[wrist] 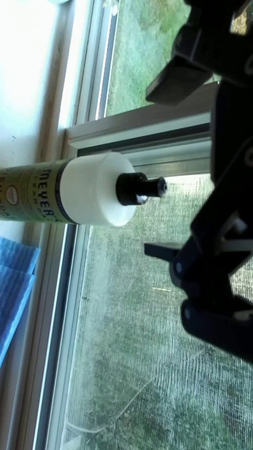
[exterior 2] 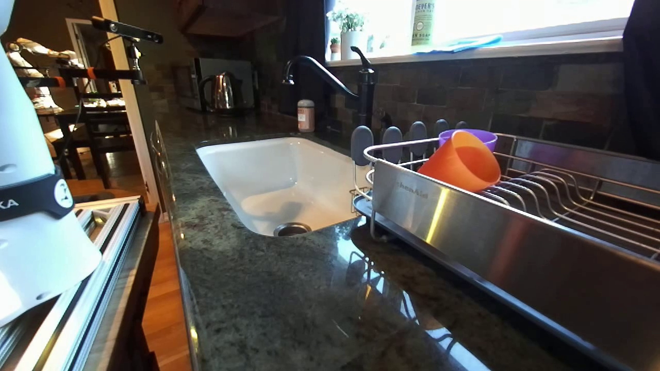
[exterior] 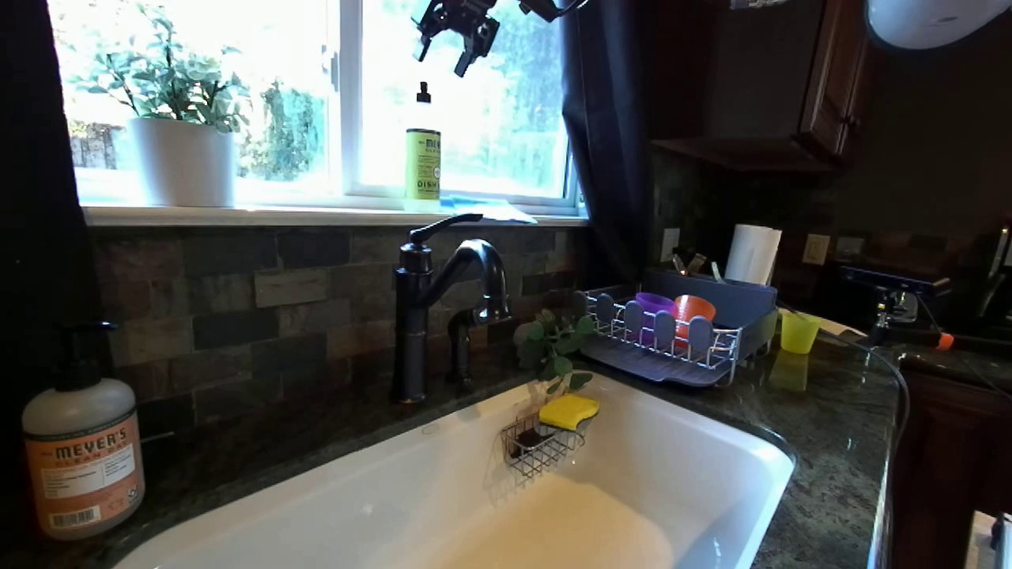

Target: Put the pump bottle on the windowsill.

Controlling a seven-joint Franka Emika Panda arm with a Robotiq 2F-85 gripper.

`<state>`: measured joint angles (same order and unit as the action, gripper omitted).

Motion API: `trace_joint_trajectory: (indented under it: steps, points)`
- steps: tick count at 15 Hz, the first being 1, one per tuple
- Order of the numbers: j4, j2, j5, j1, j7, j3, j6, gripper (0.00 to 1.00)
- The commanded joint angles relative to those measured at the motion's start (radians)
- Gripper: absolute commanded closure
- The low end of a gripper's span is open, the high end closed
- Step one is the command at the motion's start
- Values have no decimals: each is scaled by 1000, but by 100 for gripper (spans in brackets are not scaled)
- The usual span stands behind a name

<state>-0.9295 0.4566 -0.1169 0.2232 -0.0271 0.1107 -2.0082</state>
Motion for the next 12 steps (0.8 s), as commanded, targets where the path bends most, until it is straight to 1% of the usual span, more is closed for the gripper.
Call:
trace_joint_trajectory:
  steps: [1,4,5,8,10,11,12]
  points:
    - [-95,-115,11,-9,-60,-7,91,0]
    - [-167,-183,-2,-18,-111,-22,157,0]
    - [-210,-210,-20,-16,-122,-31,189,0]
    - [-362,-294,-37,-20,-145,-47,237,0]
    - [-457,-338,-46,-20,-139,-51,237,0]
    - [-310,-248,-21,-23,-113,-47,232,0]
    - [-354,-268,-25,-23,-114,-50,233,0]
